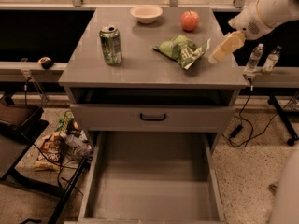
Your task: Place green jalapeno chip bag into middle drawer
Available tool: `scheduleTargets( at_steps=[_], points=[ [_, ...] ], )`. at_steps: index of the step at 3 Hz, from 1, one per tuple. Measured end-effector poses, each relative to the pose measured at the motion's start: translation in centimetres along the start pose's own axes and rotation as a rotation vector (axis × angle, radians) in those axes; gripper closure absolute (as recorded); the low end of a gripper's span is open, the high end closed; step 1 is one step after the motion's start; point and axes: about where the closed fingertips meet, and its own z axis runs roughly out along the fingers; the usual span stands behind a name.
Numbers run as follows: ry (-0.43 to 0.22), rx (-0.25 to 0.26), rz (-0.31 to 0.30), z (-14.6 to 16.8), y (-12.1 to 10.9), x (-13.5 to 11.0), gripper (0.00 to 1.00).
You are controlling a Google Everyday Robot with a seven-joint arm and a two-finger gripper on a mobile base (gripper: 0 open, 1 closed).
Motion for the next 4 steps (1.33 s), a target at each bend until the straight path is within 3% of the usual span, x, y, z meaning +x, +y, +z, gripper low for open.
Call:
scheduleTargets(
  at_steps=[1,2,3,4],
  points=[
    [0.075,-0.030,0.062,5.2,-0.8,0.8,0.00],
    [0.115,-0.054,0.107,8.7,-0.5,1.1,0.19],
    [0.093,-0.035,0.079,9.1,-0.6,-1.9,0.50],
    [0.072,0.006,-0.009,6.8,-0.5,-5.9,0.73]
  ],
)
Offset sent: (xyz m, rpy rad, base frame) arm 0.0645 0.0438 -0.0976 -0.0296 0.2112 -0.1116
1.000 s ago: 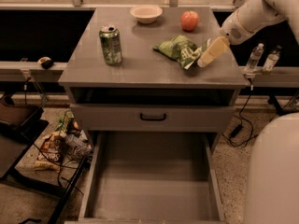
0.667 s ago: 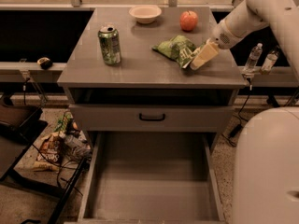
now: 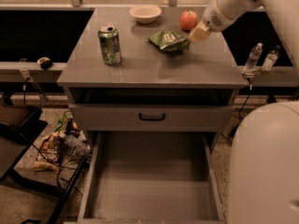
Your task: Place green jalapeno chip bag into middle drawer
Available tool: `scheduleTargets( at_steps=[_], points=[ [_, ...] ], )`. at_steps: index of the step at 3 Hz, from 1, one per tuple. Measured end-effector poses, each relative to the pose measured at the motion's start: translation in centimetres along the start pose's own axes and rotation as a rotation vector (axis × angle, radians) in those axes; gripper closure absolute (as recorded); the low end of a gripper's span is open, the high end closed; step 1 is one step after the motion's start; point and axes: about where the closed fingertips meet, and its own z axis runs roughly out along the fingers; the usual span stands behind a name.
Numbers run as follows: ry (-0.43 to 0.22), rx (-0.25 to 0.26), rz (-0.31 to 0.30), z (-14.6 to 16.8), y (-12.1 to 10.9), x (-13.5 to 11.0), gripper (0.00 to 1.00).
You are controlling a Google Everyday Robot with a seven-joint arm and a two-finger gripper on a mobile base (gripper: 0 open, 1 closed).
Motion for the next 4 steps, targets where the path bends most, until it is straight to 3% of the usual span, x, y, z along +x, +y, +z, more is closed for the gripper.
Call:
scheduleTargets(
  at_steps=[1,2,4],
  points=[
    [-0.001,0.001,-0.002,-0.1,0.0,-0.1,0.70],
    [-0.001,0.001,-0.002,-0.1,0.0,-0.1,0.47],
    [0.104,-0.001,-0.081,-0.5,0.3,-1.7,0.01]
  ],
)
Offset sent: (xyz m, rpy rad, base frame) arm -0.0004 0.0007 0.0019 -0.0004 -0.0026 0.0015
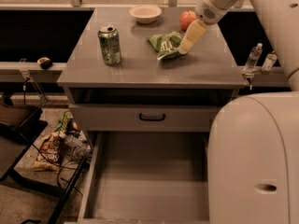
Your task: Place green jalapeno chip bag into middle drawer
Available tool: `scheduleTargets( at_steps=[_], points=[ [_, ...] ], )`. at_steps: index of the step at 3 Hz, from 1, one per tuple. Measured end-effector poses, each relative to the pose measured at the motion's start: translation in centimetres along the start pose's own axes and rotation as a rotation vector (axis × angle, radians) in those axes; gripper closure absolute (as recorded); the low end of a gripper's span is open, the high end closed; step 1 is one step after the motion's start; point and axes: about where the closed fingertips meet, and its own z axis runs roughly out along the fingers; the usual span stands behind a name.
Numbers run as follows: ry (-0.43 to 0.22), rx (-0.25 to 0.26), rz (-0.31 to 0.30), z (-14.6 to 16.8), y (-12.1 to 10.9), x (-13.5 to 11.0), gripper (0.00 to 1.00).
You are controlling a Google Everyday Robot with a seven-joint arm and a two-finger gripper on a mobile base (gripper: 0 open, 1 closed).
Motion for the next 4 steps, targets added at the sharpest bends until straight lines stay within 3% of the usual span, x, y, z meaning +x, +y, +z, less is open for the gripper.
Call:
scheduleTargets(
  at_steps=[1,3,4],
  points=[
    [0.047,-0.022,-0.024,0.6,0.5,-1.8,0.00],
    [0.112,-0.057,-0.025,4.5,1.3,-1.7,0.00],
    [0.116,-0.105,-0.027,7.3,2.6,-1.8,0.27]
  ],
)
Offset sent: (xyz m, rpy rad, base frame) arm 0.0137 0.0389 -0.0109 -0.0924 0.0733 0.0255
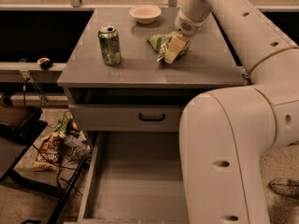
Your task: Place green jalapeno chip bag into middle drawer
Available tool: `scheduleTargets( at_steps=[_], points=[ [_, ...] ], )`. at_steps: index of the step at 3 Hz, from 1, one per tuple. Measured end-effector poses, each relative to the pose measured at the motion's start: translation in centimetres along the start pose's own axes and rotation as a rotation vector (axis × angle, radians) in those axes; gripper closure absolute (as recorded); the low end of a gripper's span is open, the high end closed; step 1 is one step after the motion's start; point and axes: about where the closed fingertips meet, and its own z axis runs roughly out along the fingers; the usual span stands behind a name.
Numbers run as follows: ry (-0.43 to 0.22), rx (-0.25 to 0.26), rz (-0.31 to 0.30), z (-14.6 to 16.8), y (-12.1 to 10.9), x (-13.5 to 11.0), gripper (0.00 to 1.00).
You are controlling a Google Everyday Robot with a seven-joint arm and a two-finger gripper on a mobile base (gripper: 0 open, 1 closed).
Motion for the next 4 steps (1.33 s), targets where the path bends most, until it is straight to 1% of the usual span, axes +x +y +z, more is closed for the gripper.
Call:
scheduleTargets(
  at_steps=[1,2,3,4],
  points=[
    [-0.008,-0.039,-0.010,1.63,0.95,-0.61,0.50],
    [-0.008,-0.039,-0.010,1.64,0.95,-0.61,0.81],
    [-0.008,-0.039,-0.010,1.61,0.95,-0.62,1.00],
    [-0.007,-0.039,-0.010,1.33,0.88,-0.70,1.00]
  ],
)
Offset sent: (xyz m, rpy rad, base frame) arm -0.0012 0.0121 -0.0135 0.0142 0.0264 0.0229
